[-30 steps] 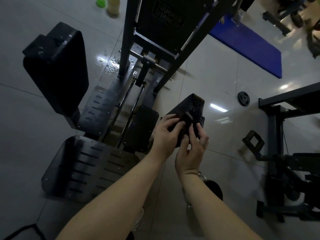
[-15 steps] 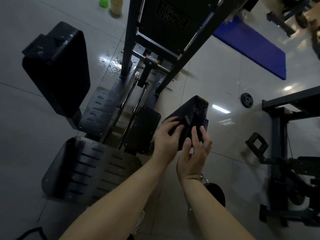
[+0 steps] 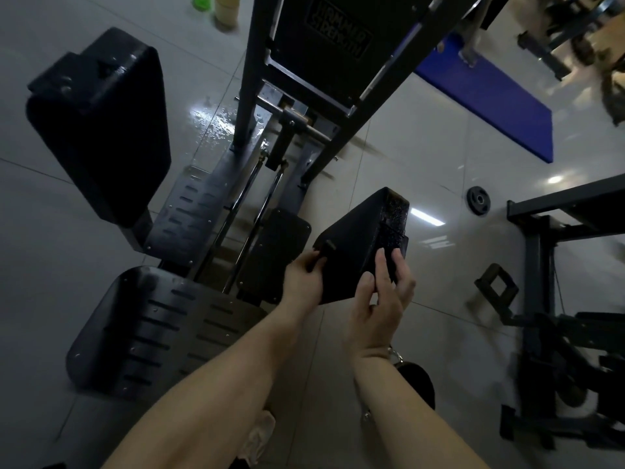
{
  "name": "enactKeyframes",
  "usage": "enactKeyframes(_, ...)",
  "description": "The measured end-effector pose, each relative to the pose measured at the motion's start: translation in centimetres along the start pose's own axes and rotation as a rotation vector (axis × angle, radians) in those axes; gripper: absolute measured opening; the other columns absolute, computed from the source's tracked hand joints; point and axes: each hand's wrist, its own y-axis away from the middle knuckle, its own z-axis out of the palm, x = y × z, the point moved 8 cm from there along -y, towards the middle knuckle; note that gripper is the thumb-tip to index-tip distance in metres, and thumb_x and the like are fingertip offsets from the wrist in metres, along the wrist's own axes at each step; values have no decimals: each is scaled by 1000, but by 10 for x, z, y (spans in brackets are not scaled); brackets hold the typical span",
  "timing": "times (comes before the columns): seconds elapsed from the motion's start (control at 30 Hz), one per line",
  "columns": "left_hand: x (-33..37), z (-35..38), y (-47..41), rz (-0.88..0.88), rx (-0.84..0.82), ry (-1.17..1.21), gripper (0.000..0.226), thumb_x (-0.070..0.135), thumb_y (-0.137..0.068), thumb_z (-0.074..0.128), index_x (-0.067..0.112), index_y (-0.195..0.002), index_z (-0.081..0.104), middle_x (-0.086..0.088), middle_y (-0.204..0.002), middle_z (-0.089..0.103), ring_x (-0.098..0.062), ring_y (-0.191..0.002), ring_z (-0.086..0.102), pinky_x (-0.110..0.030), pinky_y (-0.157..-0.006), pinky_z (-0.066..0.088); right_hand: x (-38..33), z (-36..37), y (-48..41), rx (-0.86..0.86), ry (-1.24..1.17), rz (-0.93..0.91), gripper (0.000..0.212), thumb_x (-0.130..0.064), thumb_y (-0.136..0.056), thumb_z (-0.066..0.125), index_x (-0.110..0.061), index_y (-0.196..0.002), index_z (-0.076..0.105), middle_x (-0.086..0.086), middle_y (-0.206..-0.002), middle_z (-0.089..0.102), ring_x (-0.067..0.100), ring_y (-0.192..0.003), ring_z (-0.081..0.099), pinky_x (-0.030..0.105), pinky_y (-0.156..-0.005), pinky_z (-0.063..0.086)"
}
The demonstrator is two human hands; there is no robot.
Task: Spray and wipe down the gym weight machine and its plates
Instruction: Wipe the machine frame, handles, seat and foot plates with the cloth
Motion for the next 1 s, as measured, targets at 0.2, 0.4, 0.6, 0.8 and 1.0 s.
enactKeyframes(0.2,119,44,15,405,-246,110,25,12,-101,58,24,-118,72,10,-126,67,-7,-119,62,-30,-102,53,2,2,1,-21,0,2,45,-29,-101,46,-10,-139,61,9,-151,44,17,-139,39,45,-111,44)
enactKeyframes(0.4,20,20,-48,83,-125,-100,24,18,-104,53,23,-119,70,4,-109,69,-21,-112,65,-26,-88,48,6,2,3,16,-37,47,45,-31,-100,46,-13,-136,64,3,-150,45,4,-137,37,37,-111,41)
enactKeyframes(0.6,-25,-3,-44,-54,18,-152,21,16,-104,54,15,-118,69,7,-101,63,-21,-107,62,-25,-80,42,5,4,1,28,-58,-1,43,-28,-101,46,-11,-136,65,0,-149,43,9,-135,40,45,-108,46)
enactKeyframes(0.8,122,55,-27,345,-169,95,23,14,-100,61,15,-121,72,7,-113,71,-7,-108,67,-26,-100,53,4,3,1,41,-53,-12,42,-28,-100,48,-17,-137,63,4,-150,45,3,-134,39,49,-103,49)
enactKeyframes(1.0,51,40,-80,269,-141,-104,28,10,-102,57,9,-127,69,3,-118,68,-12,-109,65,-11,-93,47,4,0,4,52,-98,19,40,-30,-99,48,-22,-136,63,-5,-150,44,8,-138,40,47,-108,48)
